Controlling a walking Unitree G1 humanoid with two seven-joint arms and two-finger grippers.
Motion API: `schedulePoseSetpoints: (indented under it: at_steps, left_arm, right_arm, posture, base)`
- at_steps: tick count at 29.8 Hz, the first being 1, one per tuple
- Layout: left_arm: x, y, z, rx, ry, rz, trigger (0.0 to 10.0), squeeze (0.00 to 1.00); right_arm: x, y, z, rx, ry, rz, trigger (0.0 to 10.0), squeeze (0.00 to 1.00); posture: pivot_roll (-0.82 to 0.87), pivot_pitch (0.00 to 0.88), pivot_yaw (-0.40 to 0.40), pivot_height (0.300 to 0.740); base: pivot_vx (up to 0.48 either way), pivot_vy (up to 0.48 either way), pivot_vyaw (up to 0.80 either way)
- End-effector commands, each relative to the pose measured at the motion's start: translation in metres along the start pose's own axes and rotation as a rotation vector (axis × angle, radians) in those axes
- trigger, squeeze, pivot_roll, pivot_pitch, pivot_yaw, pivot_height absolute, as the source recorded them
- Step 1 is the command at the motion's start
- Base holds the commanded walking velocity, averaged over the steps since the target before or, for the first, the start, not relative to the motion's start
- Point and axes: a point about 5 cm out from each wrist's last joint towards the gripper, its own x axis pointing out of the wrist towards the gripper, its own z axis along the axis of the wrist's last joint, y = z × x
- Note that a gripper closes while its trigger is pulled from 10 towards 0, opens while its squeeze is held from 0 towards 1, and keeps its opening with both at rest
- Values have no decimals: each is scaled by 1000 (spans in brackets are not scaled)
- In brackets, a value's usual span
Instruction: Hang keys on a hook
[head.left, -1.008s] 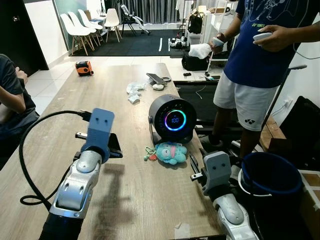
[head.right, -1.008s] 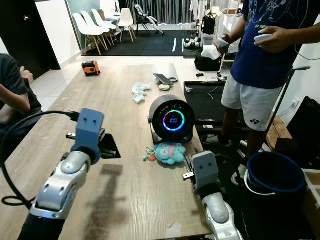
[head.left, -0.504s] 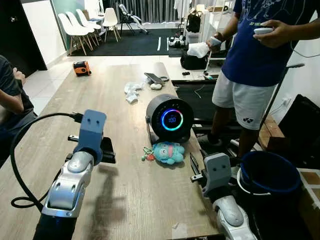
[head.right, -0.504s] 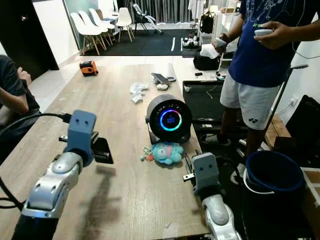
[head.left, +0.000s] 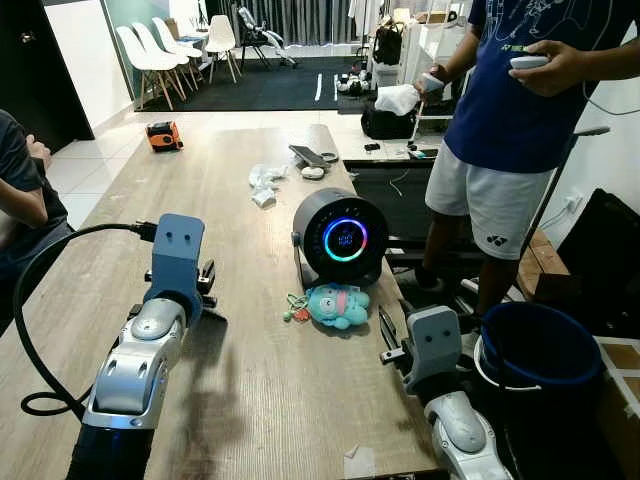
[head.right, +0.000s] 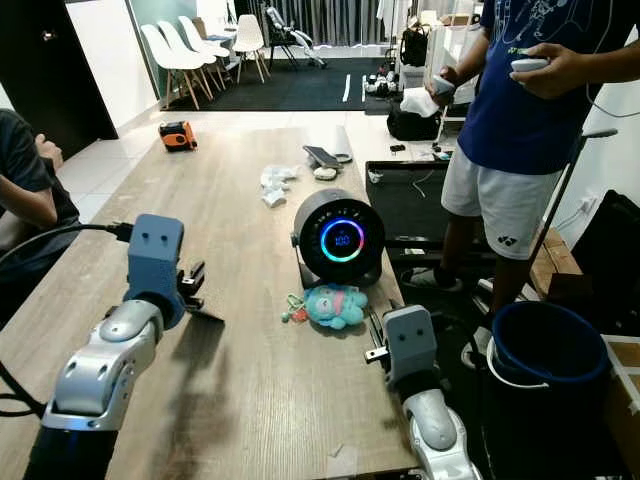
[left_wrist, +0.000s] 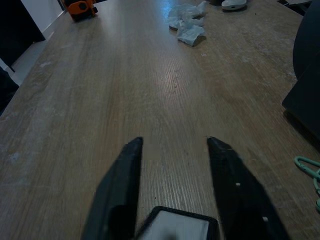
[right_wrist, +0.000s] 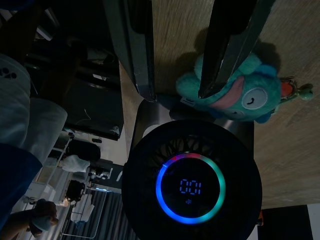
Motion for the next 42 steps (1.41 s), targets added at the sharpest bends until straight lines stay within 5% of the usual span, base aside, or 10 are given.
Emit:
schedulePoseSetpoints:
  at_steps: [1, 2, 4, 8, 12, 19, 26, 30, 42]
  left_arm:
    - [-1, -1, 1, -5, 3, 15, 10000, 1000]
    - [0, -1, 1, 2, 2, 15, 10000, 541]
    - [1, -4, 0, 40, 9, 13, 10000, 0]
    - [2, -1, -2, 130, 16, 28, 10000, 0]
    - [6, 22, -11, 197, 73, 43, 10000, 0]
    - [-7, 42, -26, 98, 234, -159, 10000, 0]
    - [-24, 47, -39, 53, 318, -283, 10000, 0]
    - [-39, 39, -52, 125, 376, -421, 10000, 0]
    - [-51, 49, -52, 179, 415, -524, 10000, 0]
  right_arm:
    - [-1, 1, -2, 7, 7, -1, 10000, 0]
    - [-1, 1, -2, 7, 7, -1, 10000, 0]
    - [0, 2, -2, 7, 6, -1, 10000, 0]
    - [0, 2, -2, 8, 5, -1, 10000, 0]
    - [-2, 1, -3, 7, 7, -5, 10000, 0]
    - [-6, 1, -5, 7, 16, -9, 10000, 0]
    - [-8, 2, -6, 14, 22, -18, 10000, 0]
    - [-9, 3, -7, 17, 24, -18, 10000, 0]
    - [-10, -3, -7, 13, 28, -31, 10000, 0]
  posture:
    - [42, 119, 85, 740]
    - [43, 120, 85, 740]
    - [42, 122, 87, 740]
    - [41, 122, 88, 740]
    - [41, 126, 91, 740]
    - [51, 136, 101, 740]
    - [63, 139, 114, 740]
    - [66, 139, 115, 740]
    - [65, 136, 117, 740]
  base:
    - [0, 0, 0]
    - [0, 0, 0]
    - [0, 0, 0]
    - [0, 0, 0]
    - [0, 0, 0]
    - [0, 0, 0]
    - [0, 0, 0]
    - [0, 0, 0]
    - [0, 0, 0]
